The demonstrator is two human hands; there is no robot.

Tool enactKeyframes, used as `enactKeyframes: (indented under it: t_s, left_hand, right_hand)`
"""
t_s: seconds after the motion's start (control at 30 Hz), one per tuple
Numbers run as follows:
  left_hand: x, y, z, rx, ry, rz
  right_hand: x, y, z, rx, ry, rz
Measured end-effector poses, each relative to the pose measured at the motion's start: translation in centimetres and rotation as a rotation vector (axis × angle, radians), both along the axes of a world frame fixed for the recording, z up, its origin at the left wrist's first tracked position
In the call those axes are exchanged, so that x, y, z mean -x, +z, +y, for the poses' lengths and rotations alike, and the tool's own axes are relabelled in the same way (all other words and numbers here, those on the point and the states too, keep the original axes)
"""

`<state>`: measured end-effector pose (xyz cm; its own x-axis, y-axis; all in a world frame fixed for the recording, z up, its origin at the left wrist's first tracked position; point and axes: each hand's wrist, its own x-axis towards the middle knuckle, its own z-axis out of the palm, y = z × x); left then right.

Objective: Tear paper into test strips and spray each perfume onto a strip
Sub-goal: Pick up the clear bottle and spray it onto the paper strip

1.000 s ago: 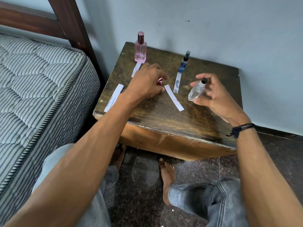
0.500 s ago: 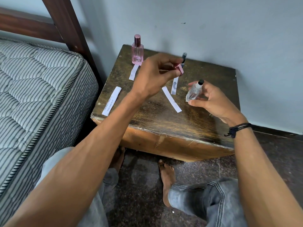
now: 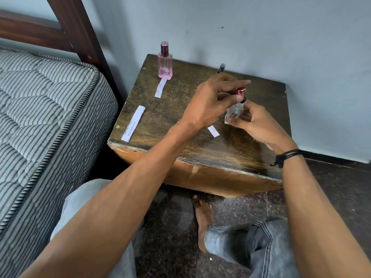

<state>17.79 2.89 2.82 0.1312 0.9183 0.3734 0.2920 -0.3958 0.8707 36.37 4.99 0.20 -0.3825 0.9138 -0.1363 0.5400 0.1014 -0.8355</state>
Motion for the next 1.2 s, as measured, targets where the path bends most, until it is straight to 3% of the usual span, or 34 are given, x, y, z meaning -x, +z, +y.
enactKeyframes:
  t_s: [0.6,1.2]
  left_hand:
    - [-1.1,-0.8,0.4,-0.065,-0.028,0.208]
    - [-1.2,-0.9,0.0,-0.075,-0.025,0.255]
  right_hand:
    - [-0.3,-0.2,0.1,-0.017,0.006,-0.017]
    - [0.0,-0.7,0.1,-0.085,-0.033,-0.025]
